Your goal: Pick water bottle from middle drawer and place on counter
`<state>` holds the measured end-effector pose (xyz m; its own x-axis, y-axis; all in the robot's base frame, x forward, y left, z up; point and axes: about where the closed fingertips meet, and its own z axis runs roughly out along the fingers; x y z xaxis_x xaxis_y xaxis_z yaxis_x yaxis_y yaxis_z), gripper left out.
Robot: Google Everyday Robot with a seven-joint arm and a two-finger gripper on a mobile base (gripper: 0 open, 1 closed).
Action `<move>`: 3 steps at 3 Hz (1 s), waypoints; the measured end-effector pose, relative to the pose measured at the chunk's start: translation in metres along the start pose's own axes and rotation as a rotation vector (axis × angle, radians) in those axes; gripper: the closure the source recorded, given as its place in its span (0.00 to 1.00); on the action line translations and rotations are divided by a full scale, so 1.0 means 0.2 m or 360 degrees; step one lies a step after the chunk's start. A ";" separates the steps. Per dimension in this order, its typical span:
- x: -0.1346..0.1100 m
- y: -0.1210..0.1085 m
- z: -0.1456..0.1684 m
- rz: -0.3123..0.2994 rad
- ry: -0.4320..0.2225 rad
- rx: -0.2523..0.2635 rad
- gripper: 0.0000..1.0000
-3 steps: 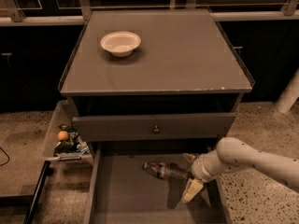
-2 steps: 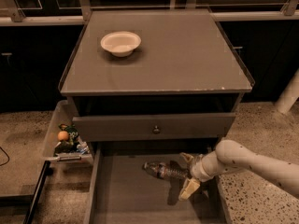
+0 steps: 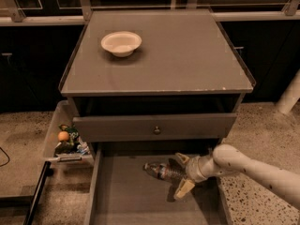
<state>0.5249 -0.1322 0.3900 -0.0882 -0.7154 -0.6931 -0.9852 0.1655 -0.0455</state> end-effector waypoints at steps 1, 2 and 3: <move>0.02 -0.02 0.07 -0.0013 -0.0029 0.0023 0.00; 0.04 -0.03 0.13 0.0008 -0.0047 0.0032 0.00; 0.04 -0.03 0.13 0.0008 -0.0047 0.0032 0.19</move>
Offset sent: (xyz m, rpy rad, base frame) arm 0.0174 0.0116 -0.0364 0.0402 -0.0150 -0.0417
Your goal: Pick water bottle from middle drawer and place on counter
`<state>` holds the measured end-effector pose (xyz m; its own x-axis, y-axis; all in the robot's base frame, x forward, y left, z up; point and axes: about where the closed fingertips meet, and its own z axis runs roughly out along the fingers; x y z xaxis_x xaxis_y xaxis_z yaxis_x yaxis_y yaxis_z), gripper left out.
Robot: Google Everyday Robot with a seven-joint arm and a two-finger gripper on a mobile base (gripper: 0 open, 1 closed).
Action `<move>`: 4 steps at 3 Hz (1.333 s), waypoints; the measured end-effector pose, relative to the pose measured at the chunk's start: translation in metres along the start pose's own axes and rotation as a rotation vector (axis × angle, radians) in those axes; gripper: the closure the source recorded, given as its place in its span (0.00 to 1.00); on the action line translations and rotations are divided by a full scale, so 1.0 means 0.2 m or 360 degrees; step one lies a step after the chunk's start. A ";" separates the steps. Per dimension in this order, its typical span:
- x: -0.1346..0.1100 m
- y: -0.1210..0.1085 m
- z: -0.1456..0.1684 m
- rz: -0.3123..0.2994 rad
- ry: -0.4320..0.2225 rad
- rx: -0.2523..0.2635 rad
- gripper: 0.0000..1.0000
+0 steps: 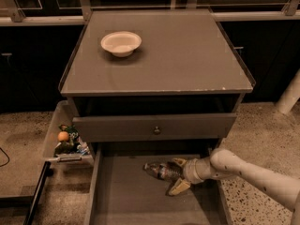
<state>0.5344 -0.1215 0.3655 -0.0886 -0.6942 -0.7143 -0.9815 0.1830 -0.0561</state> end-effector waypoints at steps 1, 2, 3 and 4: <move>0.00 0.00 0.00 0.0000 0.0000 0.0000 0.42; 0.00 0.00 0.00 0.0000 0.0000 0.0000 0.66; 0.00 0.00 0.00 0.0000 0.0000 0.0000 0.89; 0.00 0.00 0.00 0.0000 0.0000 0.0000 1.00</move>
Offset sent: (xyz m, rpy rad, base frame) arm 0.0000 0.0000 0.0000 0.0000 0.0000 0.0000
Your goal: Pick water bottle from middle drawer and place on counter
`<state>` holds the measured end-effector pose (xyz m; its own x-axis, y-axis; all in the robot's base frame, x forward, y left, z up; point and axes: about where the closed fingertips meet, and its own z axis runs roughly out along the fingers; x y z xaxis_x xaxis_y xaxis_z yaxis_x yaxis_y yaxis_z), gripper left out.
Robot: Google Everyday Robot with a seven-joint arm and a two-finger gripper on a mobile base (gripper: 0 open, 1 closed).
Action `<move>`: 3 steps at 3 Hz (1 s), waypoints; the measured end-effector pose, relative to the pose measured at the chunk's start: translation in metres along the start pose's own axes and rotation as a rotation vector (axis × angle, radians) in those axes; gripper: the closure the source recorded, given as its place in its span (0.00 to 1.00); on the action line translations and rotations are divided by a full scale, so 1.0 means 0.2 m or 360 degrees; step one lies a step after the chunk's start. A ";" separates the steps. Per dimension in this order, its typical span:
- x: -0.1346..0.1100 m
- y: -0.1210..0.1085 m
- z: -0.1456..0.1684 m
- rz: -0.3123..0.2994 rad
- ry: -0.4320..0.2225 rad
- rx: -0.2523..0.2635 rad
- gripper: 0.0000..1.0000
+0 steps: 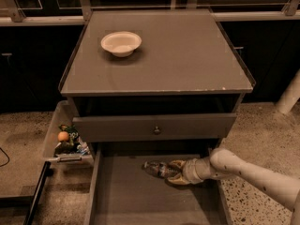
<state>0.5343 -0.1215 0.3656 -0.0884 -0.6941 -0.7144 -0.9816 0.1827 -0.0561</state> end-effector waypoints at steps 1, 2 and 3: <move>-0.02 0.03 -0.05 -0.0013 -0.0012 -0.0006 1.00; -0.08 0.08 -0.18 -0.0061 -0.0072 -0.0003 1.00; -0.18 0.14 -0.38 -0.0135 -0.0137 0.0011 1.00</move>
Offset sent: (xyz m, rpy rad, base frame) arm -0.0379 -0.0296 0.0755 0.0751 -0.0788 0.0478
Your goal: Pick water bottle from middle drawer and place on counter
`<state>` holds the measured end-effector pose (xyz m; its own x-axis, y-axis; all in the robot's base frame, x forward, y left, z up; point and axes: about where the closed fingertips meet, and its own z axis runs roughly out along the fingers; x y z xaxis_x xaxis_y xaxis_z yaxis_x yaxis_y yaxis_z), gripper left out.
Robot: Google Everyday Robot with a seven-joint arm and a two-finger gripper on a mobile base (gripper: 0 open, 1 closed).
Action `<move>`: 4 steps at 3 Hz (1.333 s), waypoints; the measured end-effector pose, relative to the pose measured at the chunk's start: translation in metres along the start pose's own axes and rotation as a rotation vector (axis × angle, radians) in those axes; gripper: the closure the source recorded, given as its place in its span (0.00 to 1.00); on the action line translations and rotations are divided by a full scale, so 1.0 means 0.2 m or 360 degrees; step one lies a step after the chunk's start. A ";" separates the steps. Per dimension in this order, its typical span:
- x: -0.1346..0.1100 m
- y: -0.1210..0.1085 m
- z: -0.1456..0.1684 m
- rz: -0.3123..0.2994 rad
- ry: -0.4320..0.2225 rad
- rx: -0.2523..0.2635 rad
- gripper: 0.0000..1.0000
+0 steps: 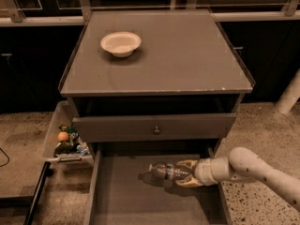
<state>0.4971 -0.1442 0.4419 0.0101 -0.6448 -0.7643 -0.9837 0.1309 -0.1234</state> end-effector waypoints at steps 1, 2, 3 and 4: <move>-0.13 0.04 -0.19 -0.0095 0.0007 0.0047 1.00; -0.28 0.07 -0.37 -0.0207 0.0045 0.0091 1.00; -0.44 0.09 -0.55 -0.0327 0.0065 0.0128 1.00; -0.66 0.04 -0.76 -0.0457 0.0079 0.0173 1.00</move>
Offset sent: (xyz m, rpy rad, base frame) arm -0.0424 -0.0333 0.1472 -0.1022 -0.2212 0.0518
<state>0.4613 -0.1727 0.6370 0.2737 -0.7026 -0.6569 -0.9168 0.0159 -0.3990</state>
